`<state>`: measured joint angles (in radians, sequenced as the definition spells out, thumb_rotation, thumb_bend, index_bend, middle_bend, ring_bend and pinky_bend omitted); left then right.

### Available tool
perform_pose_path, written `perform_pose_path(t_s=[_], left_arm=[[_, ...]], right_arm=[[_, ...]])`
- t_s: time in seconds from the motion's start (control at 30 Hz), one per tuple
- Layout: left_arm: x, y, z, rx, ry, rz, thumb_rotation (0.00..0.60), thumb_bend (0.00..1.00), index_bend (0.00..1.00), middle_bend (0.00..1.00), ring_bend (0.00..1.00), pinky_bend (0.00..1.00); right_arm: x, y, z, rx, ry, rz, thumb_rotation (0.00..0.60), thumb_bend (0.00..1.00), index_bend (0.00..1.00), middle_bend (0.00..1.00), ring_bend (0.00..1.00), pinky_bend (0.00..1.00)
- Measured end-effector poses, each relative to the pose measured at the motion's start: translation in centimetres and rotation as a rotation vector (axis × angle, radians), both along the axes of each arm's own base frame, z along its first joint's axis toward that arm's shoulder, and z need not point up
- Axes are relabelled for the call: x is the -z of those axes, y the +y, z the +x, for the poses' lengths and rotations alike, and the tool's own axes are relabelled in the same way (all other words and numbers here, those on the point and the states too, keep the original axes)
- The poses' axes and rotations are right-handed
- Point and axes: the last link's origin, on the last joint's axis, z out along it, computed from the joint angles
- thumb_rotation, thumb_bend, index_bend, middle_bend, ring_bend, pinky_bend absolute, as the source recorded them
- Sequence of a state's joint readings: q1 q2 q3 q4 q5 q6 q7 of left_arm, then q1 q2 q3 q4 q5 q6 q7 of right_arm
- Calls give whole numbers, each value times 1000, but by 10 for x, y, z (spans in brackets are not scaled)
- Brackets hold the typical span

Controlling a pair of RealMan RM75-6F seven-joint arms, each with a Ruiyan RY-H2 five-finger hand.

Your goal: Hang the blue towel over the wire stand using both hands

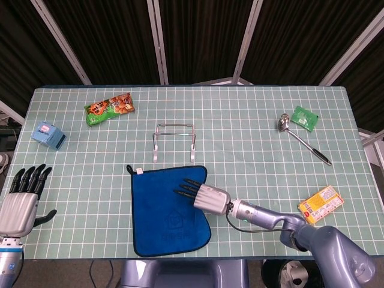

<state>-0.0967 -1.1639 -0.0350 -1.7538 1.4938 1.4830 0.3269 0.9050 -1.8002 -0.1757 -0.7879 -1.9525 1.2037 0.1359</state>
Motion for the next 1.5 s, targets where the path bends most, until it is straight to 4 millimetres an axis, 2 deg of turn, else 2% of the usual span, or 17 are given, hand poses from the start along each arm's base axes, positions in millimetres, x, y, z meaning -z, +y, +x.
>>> perform_pose_path(t_s=[0.43,0.6,0.67,0.73,0.83,0.93,1.2,1.5], left_arm=[[2,1,0,1,4,-7,600,0,0,0,0,0],[11,6,3,38,15,-58,600,0,2,0,0,0],[19,12,6,70,23,-105,600,0,42,0,0,0],[30,20,14,124,34,-159,600,4,143,0,0,0],[48,35,28,225,52,-239,600,69,286,0,0,0],[69,48,41,324,71,-316,600,135,357,0,0,0],[120,72,53,466,144,-450,600,196,411,0,0,0],[150,76,52,514,189,-504,600,198,411,0,0,0]], right_arm=[[-1,-1,-2,-1,-7,-3,600,628,609,0,0,0],[-4,-2,0,-3,-15,-7,600,627,610,0,0,0],[-5,-2,1,-4,-17,-9,600,626,610,0,0,0],[-6,-2,2,-6,-17,-11,600,626,611,0,0,0],[-8,-3,4,-6,-20,-14,600,627,611,0,0,0],[-9,-3,5,0,-26,-15,600,627,612,0,0,0],[-11,-3,9,2,-24,-23,600,626,613,0,0,0],[-12,-4,9,5,-19,-30,600,627,613,0,0,0]])
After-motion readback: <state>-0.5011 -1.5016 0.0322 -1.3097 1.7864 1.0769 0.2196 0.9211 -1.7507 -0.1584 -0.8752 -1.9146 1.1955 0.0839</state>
